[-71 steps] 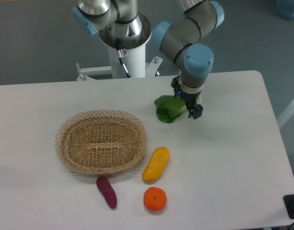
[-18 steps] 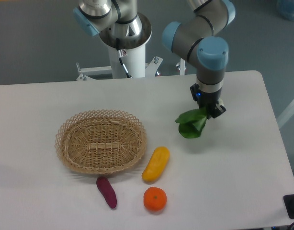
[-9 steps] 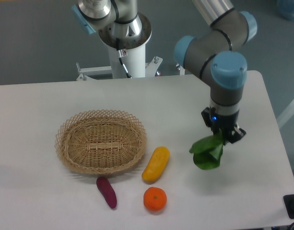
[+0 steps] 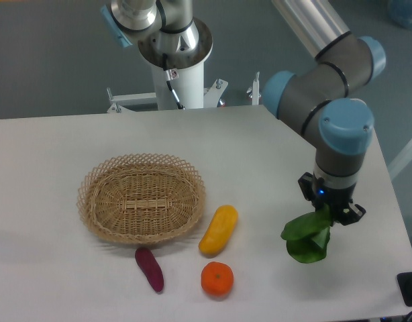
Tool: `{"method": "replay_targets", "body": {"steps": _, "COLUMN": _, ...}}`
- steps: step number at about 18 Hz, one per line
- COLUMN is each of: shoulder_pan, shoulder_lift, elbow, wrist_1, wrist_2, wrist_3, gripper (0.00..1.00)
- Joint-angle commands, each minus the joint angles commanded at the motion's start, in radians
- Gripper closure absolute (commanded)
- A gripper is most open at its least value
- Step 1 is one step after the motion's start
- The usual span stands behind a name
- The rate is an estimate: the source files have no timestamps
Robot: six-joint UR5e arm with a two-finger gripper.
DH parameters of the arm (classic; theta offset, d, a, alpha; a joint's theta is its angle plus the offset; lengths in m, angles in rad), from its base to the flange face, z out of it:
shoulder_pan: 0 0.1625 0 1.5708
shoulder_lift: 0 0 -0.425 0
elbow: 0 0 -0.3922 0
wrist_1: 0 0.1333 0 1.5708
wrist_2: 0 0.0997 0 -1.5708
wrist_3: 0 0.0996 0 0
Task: Pick up the green vegetable from the table
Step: 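Lift the bok choy and carry it away from the basket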
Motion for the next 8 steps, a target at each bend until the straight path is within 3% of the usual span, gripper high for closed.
{"method": "replay_targets", "body": {"steps": 4, "shoulder_pan": 0.005, "shoulder_lift": -0.023, "elbow": 0.055, "wrist_1": -0.071, "wrist_2": -0.005, "wrist_3": 0.0, "gripper": 0.6}}
{"method": "replay_targets", "body": {"steps": 8, "shoulder_pan": 0.003, "shoulder_lift": -0.026, "elbow": 0.054, "wrist_1": -0.072, "wrist_2": -0.006, "wrist_3": 0.0, "gripper": 0.6}}
